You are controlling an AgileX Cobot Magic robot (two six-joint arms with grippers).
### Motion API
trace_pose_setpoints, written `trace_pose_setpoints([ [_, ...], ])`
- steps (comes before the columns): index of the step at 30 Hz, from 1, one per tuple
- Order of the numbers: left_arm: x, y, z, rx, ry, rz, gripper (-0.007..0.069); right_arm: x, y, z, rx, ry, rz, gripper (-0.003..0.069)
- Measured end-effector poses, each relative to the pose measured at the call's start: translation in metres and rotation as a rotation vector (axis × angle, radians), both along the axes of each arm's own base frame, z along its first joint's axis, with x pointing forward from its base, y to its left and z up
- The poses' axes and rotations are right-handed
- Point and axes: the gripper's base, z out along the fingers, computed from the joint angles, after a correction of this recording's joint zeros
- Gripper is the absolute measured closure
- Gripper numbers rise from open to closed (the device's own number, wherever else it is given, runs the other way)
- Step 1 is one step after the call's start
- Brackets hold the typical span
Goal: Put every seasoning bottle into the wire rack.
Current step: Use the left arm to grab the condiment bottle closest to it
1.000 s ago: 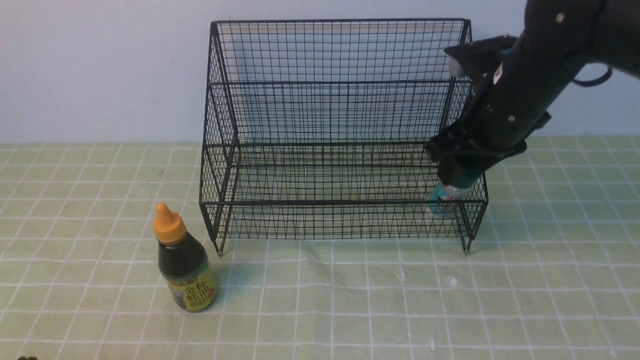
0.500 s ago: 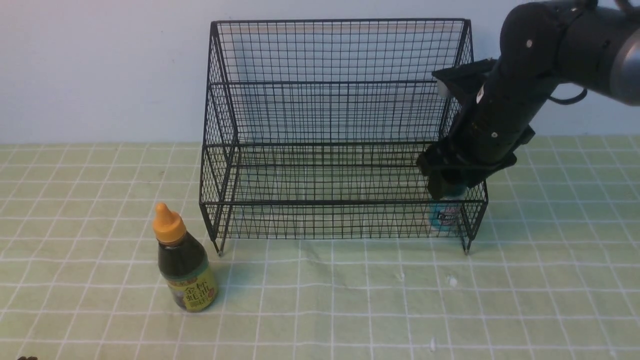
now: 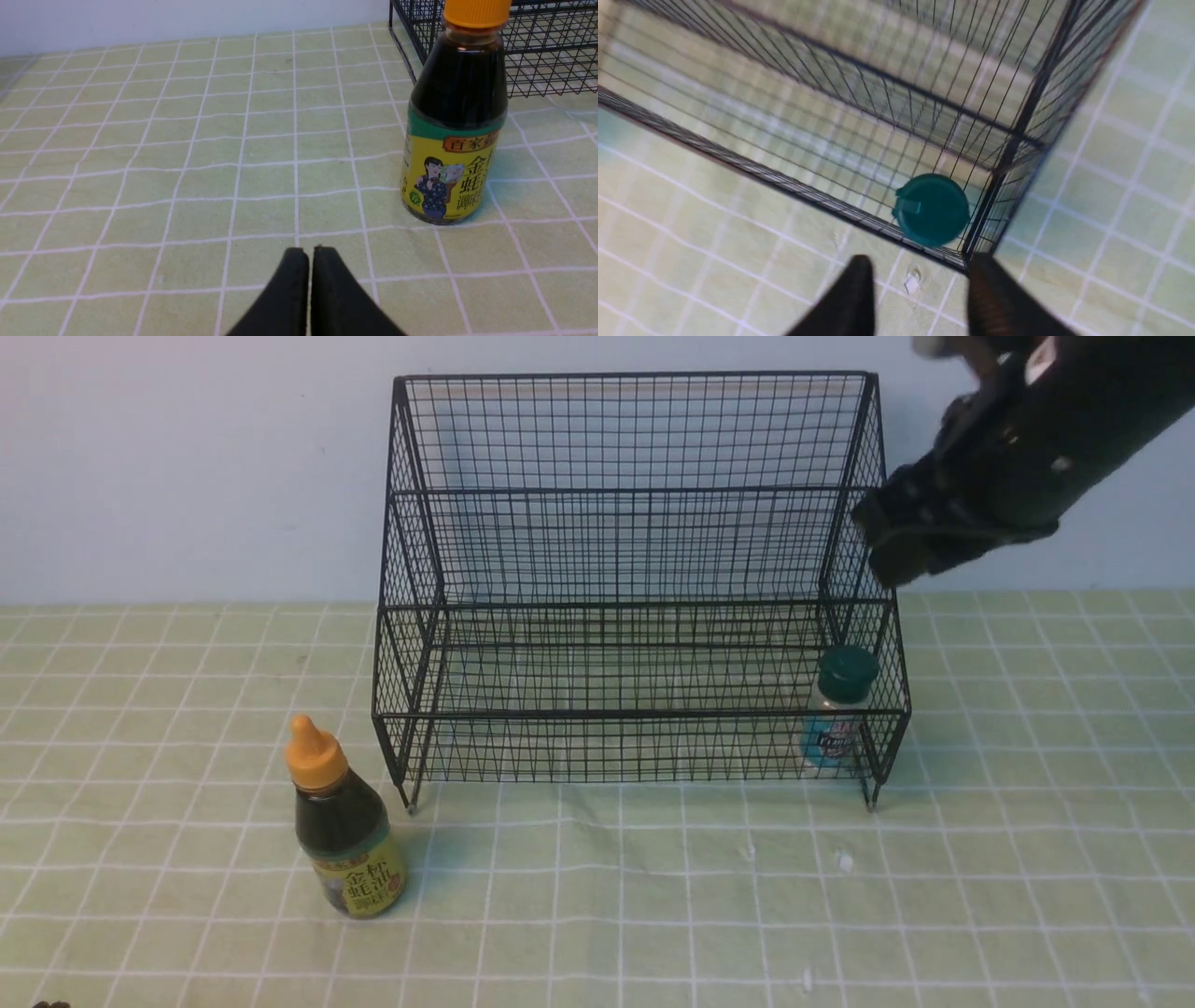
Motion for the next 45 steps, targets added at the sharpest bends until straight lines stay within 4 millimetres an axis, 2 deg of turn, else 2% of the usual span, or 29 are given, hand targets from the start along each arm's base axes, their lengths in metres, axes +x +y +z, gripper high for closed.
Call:
trace_pose_setpoints([
  [1,0.000,0.000,0.000,0.000,0.000,0.000,0.0631,-0.008,-0.003,0.009,0.010,-0.022,-0.005,0.0509],
  [2,0.000,0.000,0.000,0.000,0.000,0.000,0.0631,-0.034,-0.012,0.032,0.040,-0.082,-0.022,0.0580],
  [4,0.000,0.000,0.000,0.000,0.000,0.000,0.0631,-0.063,-0.024,0.051,0.064,-0.142,-0.046,0.0641],
  [6,0.000,0.000,0.000,0.000,0.000,0.000,0.0631,-0.096,-0.036,0.063,0.090,-0.195,-0.066,0.0659],
  [9,0.000,0.000,0.000,0.000,0.000,0.000,0.0631,-0.151,-0.057,0.069,0.153,-0.295,-0.102,0.0671],
  [10,0.000,0.000,0.000,0.000,0.000,0.000,0.0631,-0.167,-0.063,0.066,0.180,-0.338,-0.111,0.0672],
  [11,0.000,0.000,0.000,0.000,0.000,0.000,0.0631,-0.170,-0.064,0.066,0.190,-0.354,-0.114,0.0672],
  [12,0.000,0.000,0.000,0.000,0.000,0.000,0.0631,-0.183,-0.068,0.063,0.212,-0.390,-0.119,0.0673],
  [13,0.000,0.000,0.000,0.000,0.000,0.000,0.0631,-0.207,-0.076,0.051,0.254,-0.459,-0.124,0.0673],
  [15,0.000,0.000,0.000,0.000,0.000,0.000,0.0631,-0.231,-0.085,0.035,0.320,-0.585,-0.129,0.0673],
  [21,0.000,0.000,0.000,0.000,0.000,0.000,0.0631,-0.278,-0.103,-0.023,0.473,-0.835,-0.153,0.0673],
  [22,0.000,0.000,0.000,0.000,0.000,0.000,0.0631,-0.279,-0.103,-0.025,0.477,-0.841,-0.153,0.0673],
  [24,0.000,0.000,0.000,0.000,0.000,0.000,0.0631,-0.287,-0.107,-0.050,0.506,-0.905,-0.155,0.0673],
  [27,0.000,0.000,0.000,0.000,0.000,0.000,0.0631,-0.291,-0.109,-0.072,0.510,-0.936,-0.155,0.0673],
  [30,0.000,0.000,0.000,0.000,0.000,0.000,0.0631,-0.292,-0.110,-0.085,0.488,-0.949,-0.151,0.0673],
  [39,0.000,0.000,0.000,0.000,0.000,0.000,0.0631,-0.279,-0.110,-0.126,0.310,-0.917,-0.129,0.0673],
  [45,0.000,0.000,0.000,0.000,0.000,0.000,0.0631,-0.268,-0.111,-0.165,0.196,-0.829,-0.191,0.0673],
])
